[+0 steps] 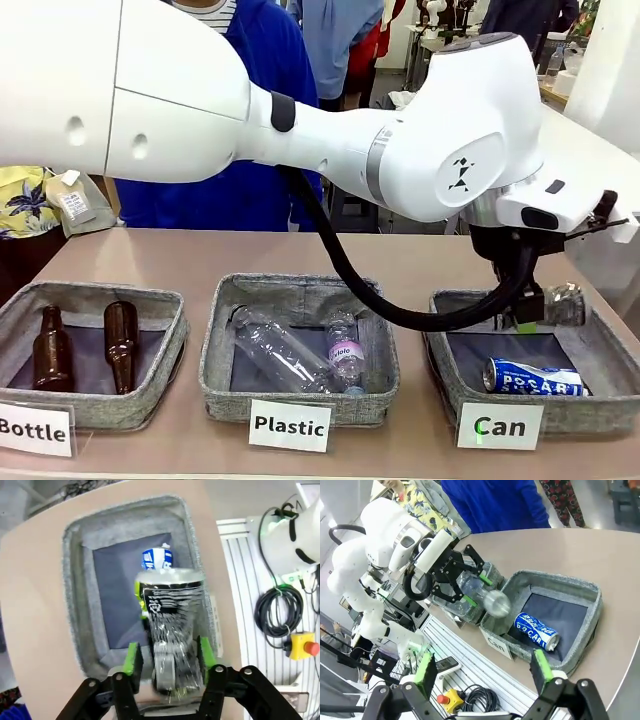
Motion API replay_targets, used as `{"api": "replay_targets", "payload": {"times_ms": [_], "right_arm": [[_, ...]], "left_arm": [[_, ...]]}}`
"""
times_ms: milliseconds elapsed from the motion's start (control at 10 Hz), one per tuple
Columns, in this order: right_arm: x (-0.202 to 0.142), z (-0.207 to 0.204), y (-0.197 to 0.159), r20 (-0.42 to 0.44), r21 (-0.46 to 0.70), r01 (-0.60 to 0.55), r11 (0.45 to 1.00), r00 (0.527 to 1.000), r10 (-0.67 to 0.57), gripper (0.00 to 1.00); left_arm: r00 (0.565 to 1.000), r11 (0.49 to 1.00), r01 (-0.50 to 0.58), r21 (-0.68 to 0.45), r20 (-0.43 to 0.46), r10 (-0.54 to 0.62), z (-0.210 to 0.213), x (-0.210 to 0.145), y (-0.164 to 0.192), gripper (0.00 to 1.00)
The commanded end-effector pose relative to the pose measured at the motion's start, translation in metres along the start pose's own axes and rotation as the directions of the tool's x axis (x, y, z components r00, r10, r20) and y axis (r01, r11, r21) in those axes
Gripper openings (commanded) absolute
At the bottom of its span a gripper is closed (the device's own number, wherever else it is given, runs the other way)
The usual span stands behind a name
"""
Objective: Sort the can waste into the basket.
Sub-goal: Pick up the can waste from the table and place it in the right Fabric basket.
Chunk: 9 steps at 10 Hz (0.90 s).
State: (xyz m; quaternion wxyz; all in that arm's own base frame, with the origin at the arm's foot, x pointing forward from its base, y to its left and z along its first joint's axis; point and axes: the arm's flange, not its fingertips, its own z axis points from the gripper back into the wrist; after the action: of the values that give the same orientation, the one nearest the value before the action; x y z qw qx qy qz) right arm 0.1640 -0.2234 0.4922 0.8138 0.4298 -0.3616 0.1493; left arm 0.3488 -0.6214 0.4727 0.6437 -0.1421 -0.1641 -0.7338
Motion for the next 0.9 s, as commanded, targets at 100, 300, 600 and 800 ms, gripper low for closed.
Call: {"api": "replay_targets", "payload": {"times_ms": [100,300,600,800], "right_arm": [[0.001,0.001,0.004,0.004,0.001,-0.016,1.000,1.000,0.016,1.00],[0.001,0.001,0.004,0.004,0.001,-0.016,1.000,1.000,0.016,1.00],[0.000,0.000,0.000,0.000,0.000,0.000,1.000,1.000,0.000,1.00],[0.022,-0.051,-0.003,-0.115,0.031,0.015,0.999,0.993,-0.011,1.00]], "left_arm": [[1.000,0.998,-0.026,0.063,-0.011,0.027,0.005,-0.006,-0.010,1.00],[1.000,0.998,-0.029,0.062,-0.004,0.030,0.009,-0.009,-0.009,1.00],[0.997,0.992,-0.075,0.099,0.001,0.075,0.044,-0.032,-0.002,1.00],[0.977,0.976,-0.214,0.033,0.010,0.214,0.100,-0.072,0.006,1.00]]}}
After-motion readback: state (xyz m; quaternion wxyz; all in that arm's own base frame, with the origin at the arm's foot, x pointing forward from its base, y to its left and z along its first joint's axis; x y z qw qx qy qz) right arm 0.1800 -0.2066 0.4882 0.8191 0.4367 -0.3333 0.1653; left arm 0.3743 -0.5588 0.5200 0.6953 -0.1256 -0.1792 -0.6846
